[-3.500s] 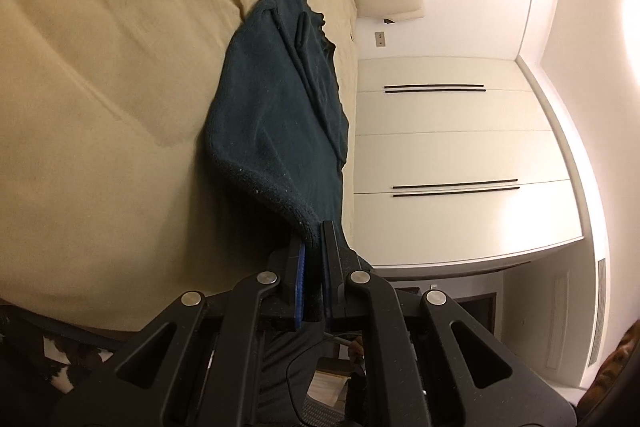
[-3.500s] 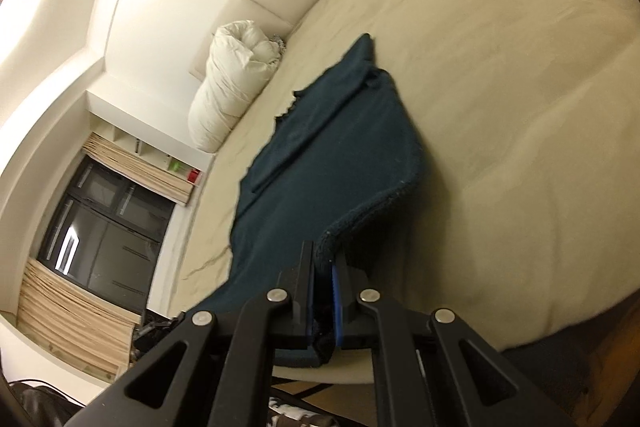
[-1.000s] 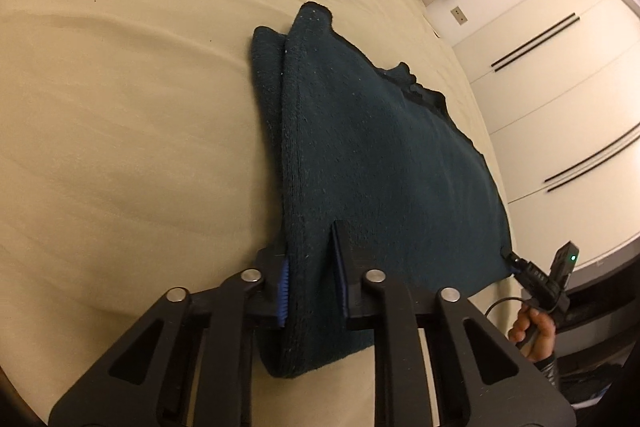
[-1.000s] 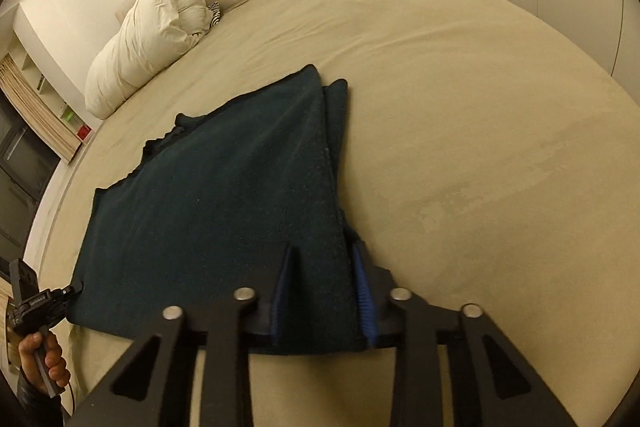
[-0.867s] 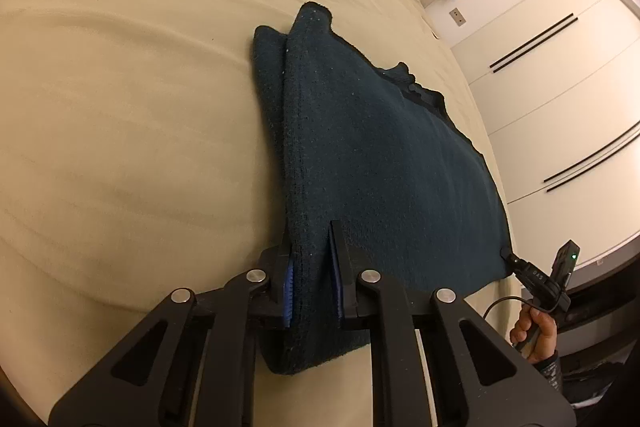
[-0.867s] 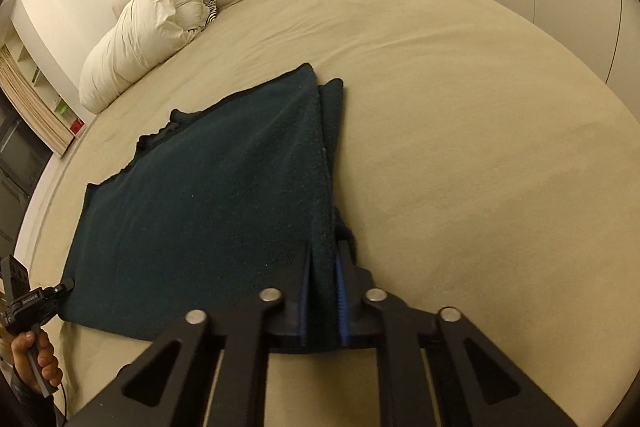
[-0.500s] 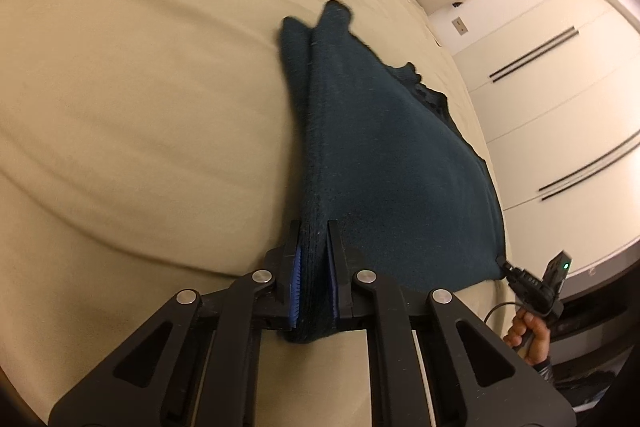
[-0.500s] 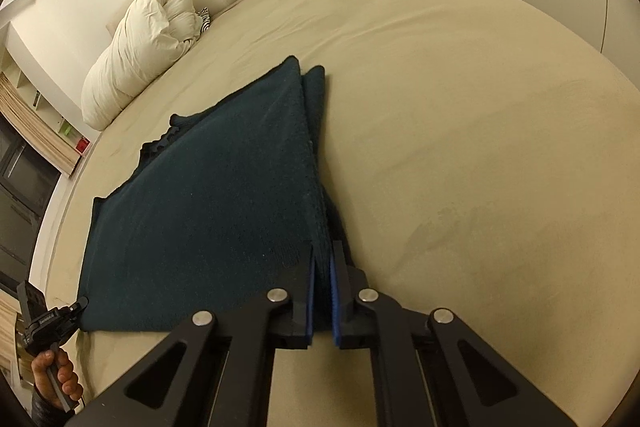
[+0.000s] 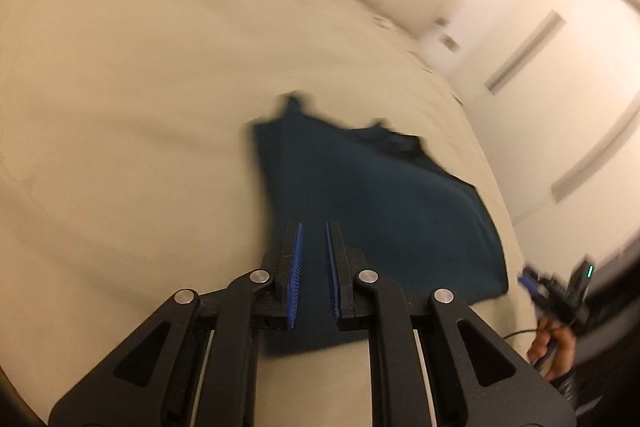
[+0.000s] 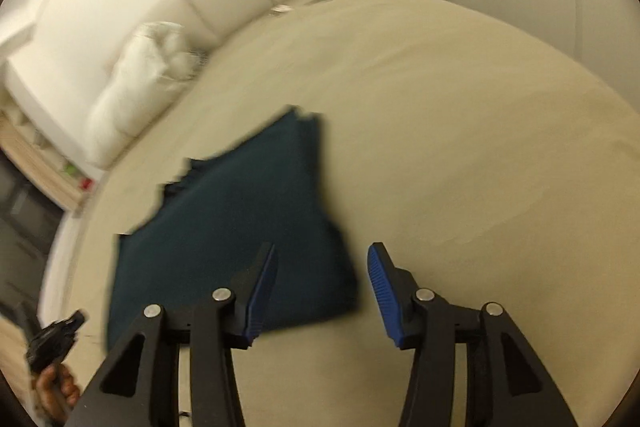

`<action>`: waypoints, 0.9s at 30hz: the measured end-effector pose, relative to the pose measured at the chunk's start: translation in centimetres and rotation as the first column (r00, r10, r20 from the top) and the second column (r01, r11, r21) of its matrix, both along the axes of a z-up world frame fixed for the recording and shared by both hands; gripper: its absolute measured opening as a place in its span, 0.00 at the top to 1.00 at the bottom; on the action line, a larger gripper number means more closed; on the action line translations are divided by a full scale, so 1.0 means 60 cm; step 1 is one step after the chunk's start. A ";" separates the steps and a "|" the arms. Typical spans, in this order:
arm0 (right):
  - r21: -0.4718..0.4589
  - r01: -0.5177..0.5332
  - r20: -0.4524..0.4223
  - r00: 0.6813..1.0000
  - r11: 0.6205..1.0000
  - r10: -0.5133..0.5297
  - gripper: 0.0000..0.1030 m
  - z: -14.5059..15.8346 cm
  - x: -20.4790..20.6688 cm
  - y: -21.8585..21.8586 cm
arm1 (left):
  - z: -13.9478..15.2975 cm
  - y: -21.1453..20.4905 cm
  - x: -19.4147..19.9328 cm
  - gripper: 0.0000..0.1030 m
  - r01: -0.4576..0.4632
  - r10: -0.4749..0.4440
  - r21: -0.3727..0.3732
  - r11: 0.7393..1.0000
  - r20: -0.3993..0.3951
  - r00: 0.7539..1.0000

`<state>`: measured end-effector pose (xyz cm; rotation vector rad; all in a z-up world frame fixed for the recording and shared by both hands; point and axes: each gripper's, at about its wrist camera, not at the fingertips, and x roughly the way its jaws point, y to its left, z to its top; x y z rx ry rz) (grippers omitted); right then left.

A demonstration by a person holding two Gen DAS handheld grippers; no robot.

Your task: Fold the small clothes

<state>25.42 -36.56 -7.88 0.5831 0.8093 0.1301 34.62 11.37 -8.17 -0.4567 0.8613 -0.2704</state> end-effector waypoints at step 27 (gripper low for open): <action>0.345 0.303 -0.044 0.951 0.888 -0.307 0.83 -0.104 -0.010 -0.105 | -0.132 0.002 -0.008 0.92 0.019 -0.021 -0.021 1.000 -0.082 0.996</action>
